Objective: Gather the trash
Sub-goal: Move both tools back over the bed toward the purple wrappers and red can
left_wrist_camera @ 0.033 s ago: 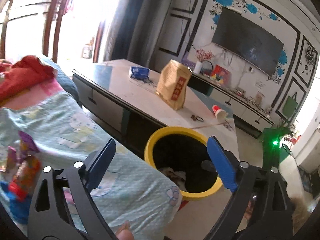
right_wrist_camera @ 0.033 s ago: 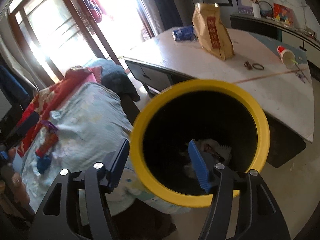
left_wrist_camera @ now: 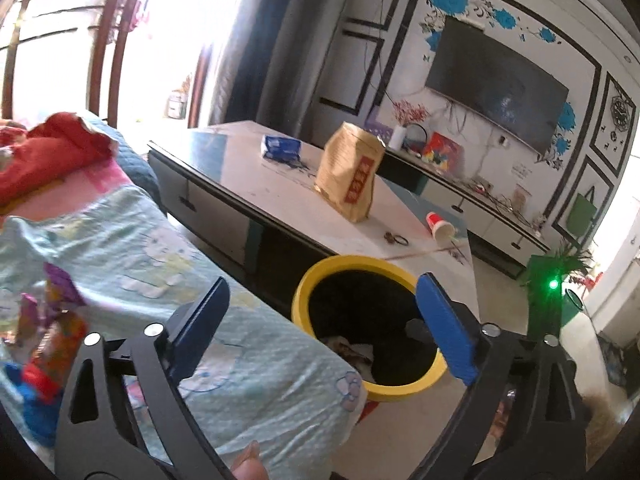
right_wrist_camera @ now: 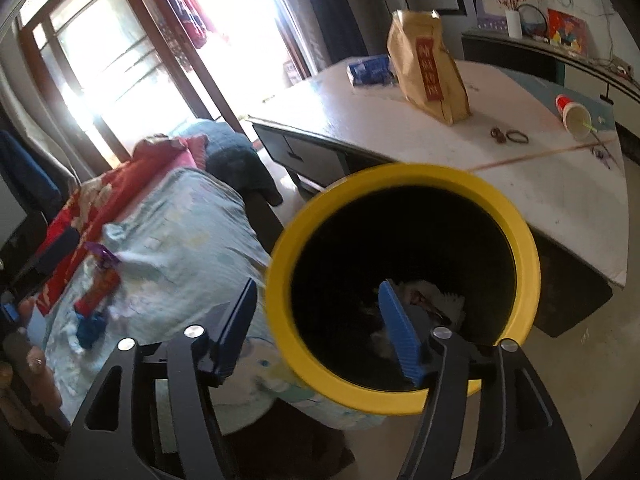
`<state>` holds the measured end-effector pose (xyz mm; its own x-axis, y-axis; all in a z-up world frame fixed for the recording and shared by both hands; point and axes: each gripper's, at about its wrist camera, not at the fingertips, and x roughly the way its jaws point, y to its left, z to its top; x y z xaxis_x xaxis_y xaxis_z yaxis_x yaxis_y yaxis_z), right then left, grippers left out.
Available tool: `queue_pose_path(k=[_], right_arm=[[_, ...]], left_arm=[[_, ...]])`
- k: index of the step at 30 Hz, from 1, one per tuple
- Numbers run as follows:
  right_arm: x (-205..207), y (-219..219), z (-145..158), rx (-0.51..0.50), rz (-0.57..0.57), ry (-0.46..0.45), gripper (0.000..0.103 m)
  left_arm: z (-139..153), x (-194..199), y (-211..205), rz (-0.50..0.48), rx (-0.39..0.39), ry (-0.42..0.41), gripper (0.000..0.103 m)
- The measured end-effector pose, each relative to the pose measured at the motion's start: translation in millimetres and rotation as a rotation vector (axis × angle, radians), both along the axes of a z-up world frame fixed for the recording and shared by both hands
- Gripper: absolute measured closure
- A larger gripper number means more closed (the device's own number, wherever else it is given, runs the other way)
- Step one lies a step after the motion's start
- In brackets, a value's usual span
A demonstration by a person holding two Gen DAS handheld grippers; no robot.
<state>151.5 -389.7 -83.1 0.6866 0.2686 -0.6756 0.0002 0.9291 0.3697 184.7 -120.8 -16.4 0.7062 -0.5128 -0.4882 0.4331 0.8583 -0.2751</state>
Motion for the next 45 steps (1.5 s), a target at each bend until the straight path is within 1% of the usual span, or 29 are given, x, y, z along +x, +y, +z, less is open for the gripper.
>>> queue_pose_path(k=[4, 13, 19, 24, 30, 36, 40, 45], right_arm=[[-4, 9, 15, -0.008, 0.0, -0.028, 0.036], [-11, 31, 35, 0.001, 0.022, -0.059, 0.032], [-15, 52, 43, -0.009, 0.053, -0.076, 0.032], [-16, 75, 46, -0.015, 0.1, -0.085, 0.032], [-16, 111, 50, -0.015, 0.172, -0.095, 0.032], [-13, 162, 55, -0.026, 0.27, -0.101, 0.032], [-8, 193, 57, -0.032, 0.328, -0.107, 0.032], [-4, 231, 55, -0.042, 0.403, -0.113, 0.032]], left_arm=[[2, -12, 14, 0.029, -0.017, -0.015, 0.011], [5, -24, 50, 0.085, -0.046, -0.029, 0.011], [8, -28, 71, 0.124, -0.063, -0.033, 0.011], [9, -31, 94, 0.176, -0.061, -0.039, 0.011], [10, -35, 125, 0.247, -0.061, -0.043, 0.011], [6, -34, 166, 0.331, -0.057, -0.038, 0.011], [2, -31, 196, 0.395, -0.05, -0.023, 0.011], [-3, -23, 227, 0.452, -0.037, 0.002, 0.011]])
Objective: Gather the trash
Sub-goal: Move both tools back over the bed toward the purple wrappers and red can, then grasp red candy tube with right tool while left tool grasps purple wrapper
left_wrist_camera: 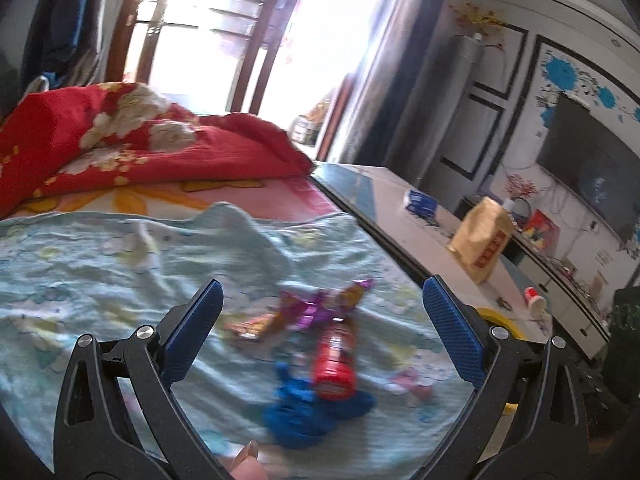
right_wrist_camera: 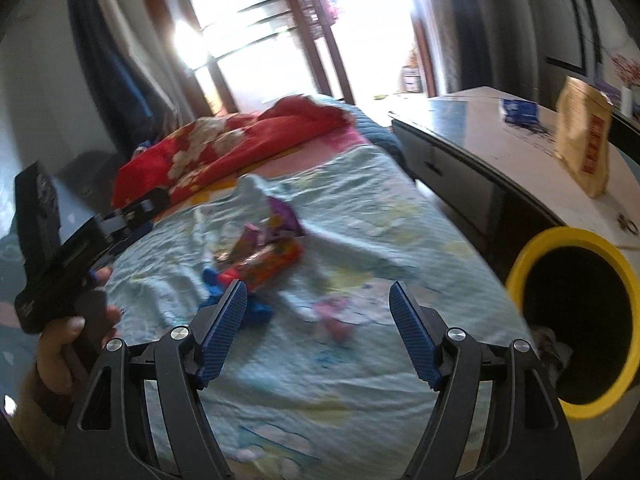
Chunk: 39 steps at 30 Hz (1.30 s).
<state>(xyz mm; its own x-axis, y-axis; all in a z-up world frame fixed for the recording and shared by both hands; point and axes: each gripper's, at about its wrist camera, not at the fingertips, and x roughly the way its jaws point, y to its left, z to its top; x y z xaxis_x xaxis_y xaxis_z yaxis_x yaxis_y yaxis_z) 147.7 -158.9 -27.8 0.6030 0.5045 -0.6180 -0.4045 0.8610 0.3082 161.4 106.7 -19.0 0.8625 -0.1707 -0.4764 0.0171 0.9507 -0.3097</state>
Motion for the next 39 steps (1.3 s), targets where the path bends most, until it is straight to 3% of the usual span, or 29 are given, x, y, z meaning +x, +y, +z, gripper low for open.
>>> queue_pose_path(k=[12, 15, 18, 25, 27, 29, 33, 36, 39], right_arm=[[23, 56, -18, 0.008, 0.049, 0.057, 0.032], [35, 64, -23, 0.015, 0.034, 0.079, 0.032], [46, 74, -29, 0.005, 0.014, 0.098, 0.032], [61, 89, -40, 0.01, 0.007, 0.129, 0.032], [65, 92, -43, 0.012, 0.013, 0.144, 0.032], [69, 95, -48, 0.014, 0.016, 0.165, 0.032], [75, 96, -59, 0.037, 0.017, 0.209, 0.032], [78, 97, -68, 0.067, 0.026, 0.252, 0.038], [78, 95, -72, 0.111, 0.04, 0.28, 0.052]], left_arm=[[-24, 29, 44, 0.015, 0.002, 0.104, 0.012], [-36, 39, 52, 0.004, -0.012, 0.148, 0.025], [-49, 49, 58, -0.017, -0.063, 0.2, 0.038], [-81, 60, 68, -0.03, -0.199, 0.319, 0.059], [-85, 59, 68, -0.039, -0.224, 0.327, 0.066], [-88, 59, 68, -0.046, -0.241, 0.331, 0.068], [-91, 59, 64, -0.061, -0.233, 0.347, 0.082], [-93, 58, 62, -0.065, -0.224, 0.35, 0.09], [-94, 56, 64, -0.065, -0.222, 0.348, 0.096]])
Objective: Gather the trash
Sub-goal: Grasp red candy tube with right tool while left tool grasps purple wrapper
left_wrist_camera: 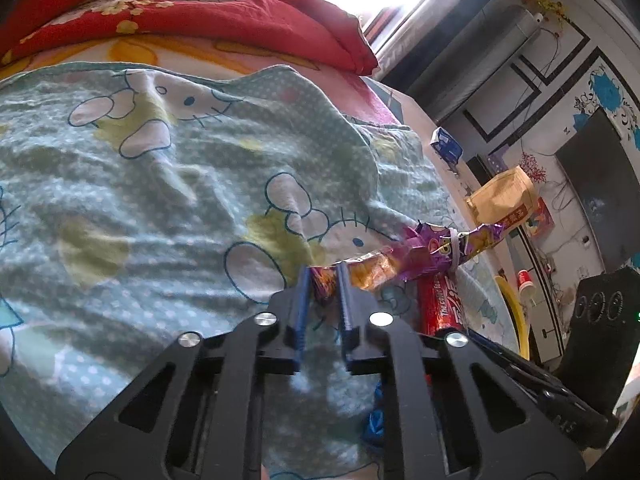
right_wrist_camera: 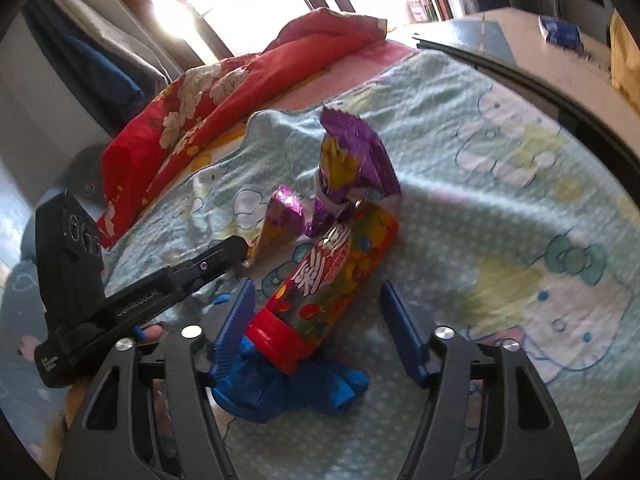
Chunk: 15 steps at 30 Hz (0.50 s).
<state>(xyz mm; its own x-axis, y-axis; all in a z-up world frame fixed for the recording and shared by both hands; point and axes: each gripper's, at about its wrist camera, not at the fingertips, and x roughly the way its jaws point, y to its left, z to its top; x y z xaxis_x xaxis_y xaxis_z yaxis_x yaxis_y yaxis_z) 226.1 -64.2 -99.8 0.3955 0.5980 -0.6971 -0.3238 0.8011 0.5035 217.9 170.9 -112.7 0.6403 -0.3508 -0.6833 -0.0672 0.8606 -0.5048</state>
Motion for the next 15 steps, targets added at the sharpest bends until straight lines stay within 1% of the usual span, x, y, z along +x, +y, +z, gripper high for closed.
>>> queue_pose_path(k=[5, 11, 15], right_arm=[[-7, -7, 3, 0.041, 0.016, 0.011, 0.06], [-25, -25, 18, 0.066, 0.012, -0.023, 0.066], [-33, -38, 26, 0.054, -0.006, -0.057, 0.067]], left_arm=[[3, -13, 2, 0.012, -0.009, -0.03, 0.098], [17, -31, -1, 0.029, -0.009, -0.088, 0.098], [30, -42, -8, 0.025, 0.003, -0.131, 0.098]])
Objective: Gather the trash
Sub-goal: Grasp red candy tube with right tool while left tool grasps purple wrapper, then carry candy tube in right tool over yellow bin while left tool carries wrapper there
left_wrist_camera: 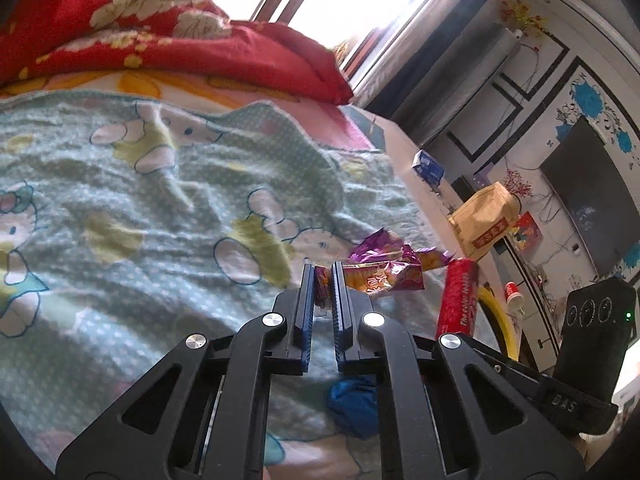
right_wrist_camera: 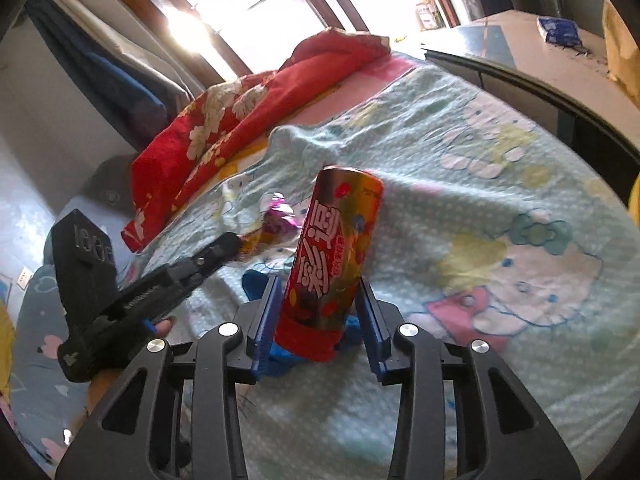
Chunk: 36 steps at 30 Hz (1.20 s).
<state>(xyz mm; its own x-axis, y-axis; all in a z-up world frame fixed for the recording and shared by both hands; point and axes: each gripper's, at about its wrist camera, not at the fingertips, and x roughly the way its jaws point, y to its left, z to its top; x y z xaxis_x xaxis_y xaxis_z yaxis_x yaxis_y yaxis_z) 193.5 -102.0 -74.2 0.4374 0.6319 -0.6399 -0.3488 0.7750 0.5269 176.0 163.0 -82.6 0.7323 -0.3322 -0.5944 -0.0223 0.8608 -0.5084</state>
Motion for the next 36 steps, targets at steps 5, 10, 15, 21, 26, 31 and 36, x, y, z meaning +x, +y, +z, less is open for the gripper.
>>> queue_pose_path(k=[5, 10, 15, 21, 26, 31, 36], right_arm=[[-6, -18, 7, -0.001, -0.027, -0.023, 0.07], [-11, -29, 12, -0.006, -0.045, -0.047, 0.072], [-18, -47, 20, -0.014, -0.081, -0.083, 0.073], [-19, -68, 32, 0.005, -0.118, -0.115, 0.073], [-19, -84, 41, 0.017, -0.143, -0.14, 0.073], [-21, -103, 49, 0.025, -0.166, -0.16, 0.073], [-24, -123, 55, 0.02, -0.193, -0.177, 0.073]], left_arm=[[17, -4, -9, -0.013, 0.008, -0.044, 0.098], [32, -11, -21, -0.035, 0.025, -0.085, 0.098], [45, -16, -33, -0.058, 0.024, -0.118, 0.098], [56, -20, -53, -0.096, 0.036, -0.143, 0.098], [62, -22, -71, -0.132, 0.054, -0.158, 0.098], [66, -23, -89, -0.166, 0.07, -0.167, 0.098], [68, -22, -106, -0.2, 0.084, -0.175, 0.098]])
